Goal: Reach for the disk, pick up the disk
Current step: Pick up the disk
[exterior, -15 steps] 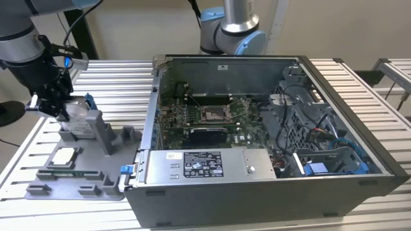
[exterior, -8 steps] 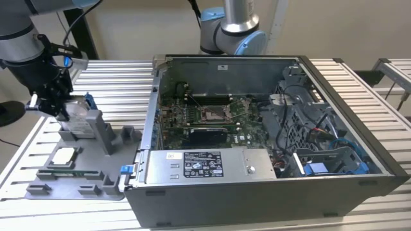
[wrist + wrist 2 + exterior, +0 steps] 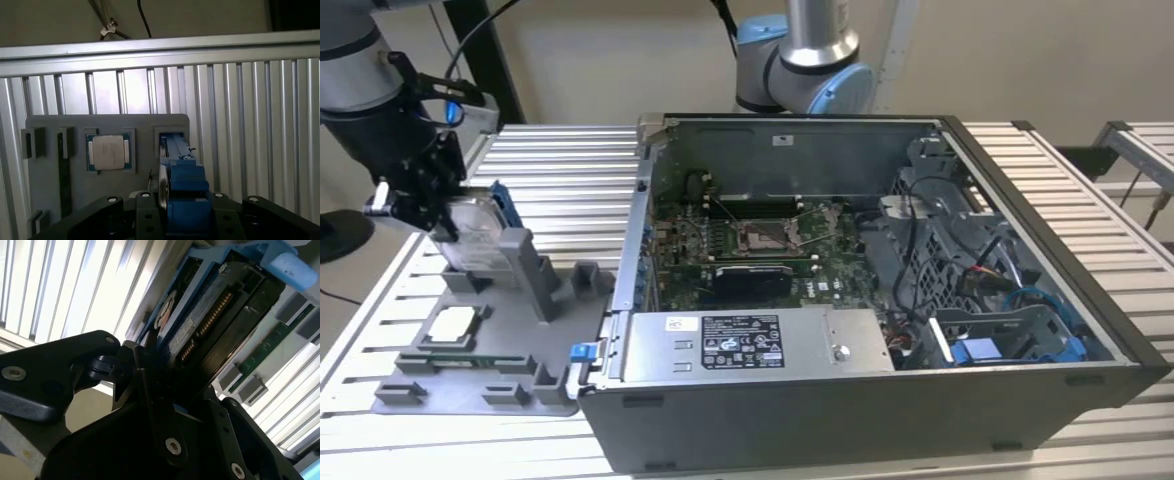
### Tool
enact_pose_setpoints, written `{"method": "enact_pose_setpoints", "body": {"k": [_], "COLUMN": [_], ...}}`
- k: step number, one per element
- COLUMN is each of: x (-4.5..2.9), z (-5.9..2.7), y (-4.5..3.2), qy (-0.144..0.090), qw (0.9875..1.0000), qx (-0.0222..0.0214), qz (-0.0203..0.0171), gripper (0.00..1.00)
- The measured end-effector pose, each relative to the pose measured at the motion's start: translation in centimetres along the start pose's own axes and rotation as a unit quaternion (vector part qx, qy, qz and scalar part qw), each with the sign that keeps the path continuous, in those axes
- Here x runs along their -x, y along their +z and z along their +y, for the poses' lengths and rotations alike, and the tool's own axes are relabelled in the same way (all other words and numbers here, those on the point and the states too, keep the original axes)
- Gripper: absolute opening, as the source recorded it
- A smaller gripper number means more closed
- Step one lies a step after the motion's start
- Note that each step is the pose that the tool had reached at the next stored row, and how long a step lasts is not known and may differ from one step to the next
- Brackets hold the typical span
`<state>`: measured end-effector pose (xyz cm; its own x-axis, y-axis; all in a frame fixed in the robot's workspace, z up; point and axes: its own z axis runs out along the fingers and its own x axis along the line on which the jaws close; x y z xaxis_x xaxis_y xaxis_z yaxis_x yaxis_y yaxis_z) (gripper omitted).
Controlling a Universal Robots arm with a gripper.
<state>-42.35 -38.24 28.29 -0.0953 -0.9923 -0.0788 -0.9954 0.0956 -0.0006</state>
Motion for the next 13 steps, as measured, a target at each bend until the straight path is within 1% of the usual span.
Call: {"method": "enact_pose_setpoints", "body": {"k": [13], "x": [0.22], "z": [0.0], "y": [-2.73], "qy": [0.0], "qw": [1.0], "qx": [0.0], "qz": [0.0004], "gripper": [0.0]}}
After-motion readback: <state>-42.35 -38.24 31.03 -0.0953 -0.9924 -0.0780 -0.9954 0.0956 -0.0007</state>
